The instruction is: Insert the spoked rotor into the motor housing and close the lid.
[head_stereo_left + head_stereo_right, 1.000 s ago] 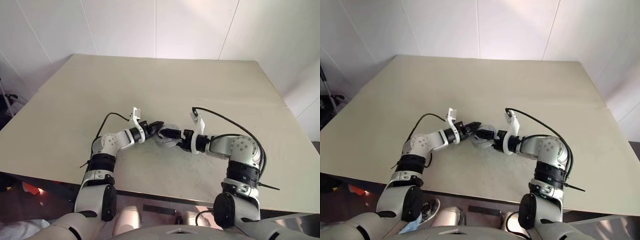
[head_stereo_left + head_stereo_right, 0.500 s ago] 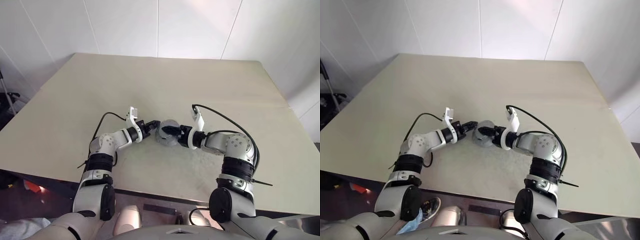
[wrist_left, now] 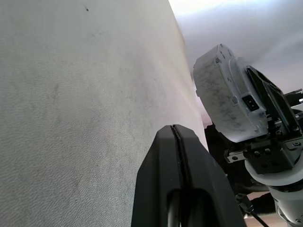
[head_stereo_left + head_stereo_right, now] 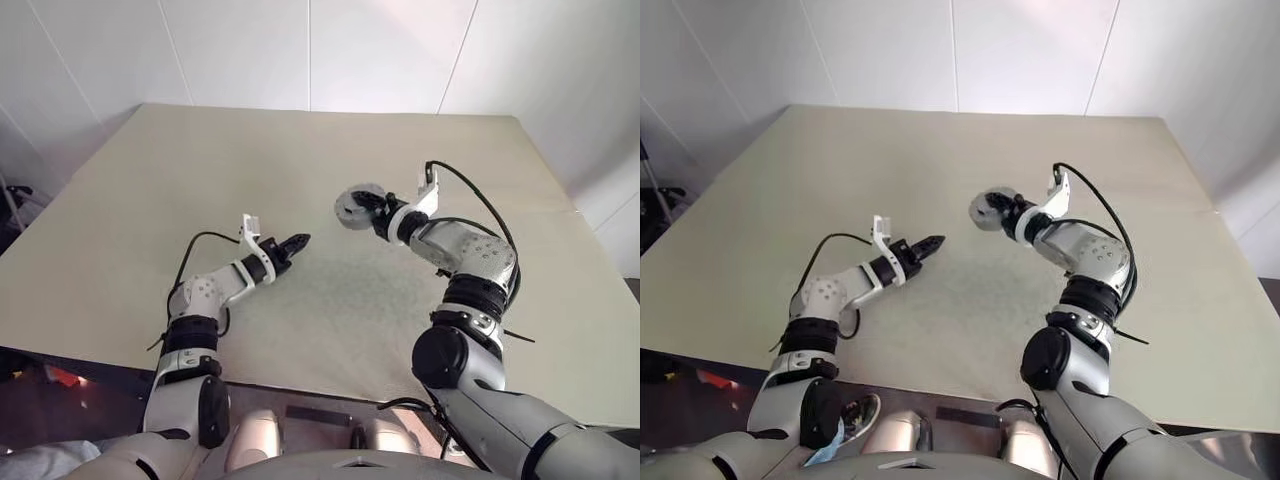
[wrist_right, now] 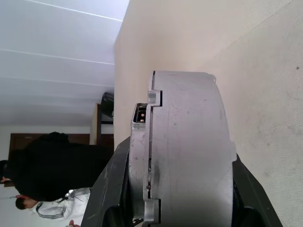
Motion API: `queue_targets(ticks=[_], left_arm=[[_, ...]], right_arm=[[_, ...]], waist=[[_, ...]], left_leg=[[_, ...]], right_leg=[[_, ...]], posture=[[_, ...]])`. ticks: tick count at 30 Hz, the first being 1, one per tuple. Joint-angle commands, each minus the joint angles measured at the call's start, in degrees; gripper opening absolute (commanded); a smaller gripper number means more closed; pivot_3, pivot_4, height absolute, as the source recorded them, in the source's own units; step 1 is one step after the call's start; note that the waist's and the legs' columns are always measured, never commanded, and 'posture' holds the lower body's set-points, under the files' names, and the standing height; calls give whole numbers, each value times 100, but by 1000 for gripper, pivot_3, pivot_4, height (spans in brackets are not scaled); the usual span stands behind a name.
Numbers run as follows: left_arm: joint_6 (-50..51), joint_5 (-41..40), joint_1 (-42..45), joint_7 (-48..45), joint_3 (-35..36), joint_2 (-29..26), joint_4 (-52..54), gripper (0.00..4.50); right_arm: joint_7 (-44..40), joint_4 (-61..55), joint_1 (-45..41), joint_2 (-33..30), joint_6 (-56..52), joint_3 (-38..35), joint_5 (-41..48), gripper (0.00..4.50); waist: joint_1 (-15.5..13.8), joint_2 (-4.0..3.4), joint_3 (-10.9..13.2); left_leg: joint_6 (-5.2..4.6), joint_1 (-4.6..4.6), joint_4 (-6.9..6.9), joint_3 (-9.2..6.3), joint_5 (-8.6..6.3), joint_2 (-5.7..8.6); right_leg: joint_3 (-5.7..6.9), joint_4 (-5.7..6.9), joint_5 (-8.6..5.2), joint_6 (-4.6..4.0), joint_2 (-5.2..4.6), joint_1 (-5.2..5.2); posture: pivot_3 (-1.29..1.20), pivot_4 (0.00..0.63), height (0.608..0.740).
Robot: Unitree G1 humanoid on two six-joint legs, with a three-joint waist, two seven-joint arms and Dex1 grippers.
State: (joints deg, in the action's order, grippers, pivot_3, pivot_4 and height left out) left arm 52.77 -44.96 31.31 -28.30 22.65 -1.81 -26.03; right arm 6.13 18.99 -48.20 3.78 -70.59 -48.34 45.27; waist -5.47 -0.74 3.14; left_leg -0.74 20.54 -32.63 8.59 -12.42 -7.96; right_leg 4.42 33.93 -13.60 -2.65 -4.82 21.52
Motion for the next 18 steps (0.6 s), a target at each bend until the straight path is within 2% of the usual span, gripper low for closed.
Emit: queue_targets(ticks=[1,5,13,18], left_arm=[[-47,-375,56,-9,205,89,334,367],[-65,-633,108,185,456,190,298,1566],[527,-1315,287,264,815,177,-131,4378],[773,-1747,576,199,1026,272,-457,4475]], right_arm=[[147,-206,-283,91,12,31,508,2104],[334,-210,-318,92,51,92,683,2104],[554,-229,-393,22,-143,131,1142,2104],[588,-493,-309,117,-496,332,1571,2104]], waist=[[-7,0,0],[-15,2,1],[-19,2,3],[-17,2,4]], left_leg=[[-4,22,-12,0,-1,-1],[-24,114,-85,0,-12,2],[-24,108,-114,2,-6,-7],[-22,94,-126,1,-6,-9]], right_leg=[[1,5,0,0,0,20],[-3,76,-1,1,-9,108],[-1,99,-1,-2,-10,97],[-3,107,2,-2,-10,82]], posture=[[0,0,740],[0,0,740],[0,0,740],[0,0,740]])
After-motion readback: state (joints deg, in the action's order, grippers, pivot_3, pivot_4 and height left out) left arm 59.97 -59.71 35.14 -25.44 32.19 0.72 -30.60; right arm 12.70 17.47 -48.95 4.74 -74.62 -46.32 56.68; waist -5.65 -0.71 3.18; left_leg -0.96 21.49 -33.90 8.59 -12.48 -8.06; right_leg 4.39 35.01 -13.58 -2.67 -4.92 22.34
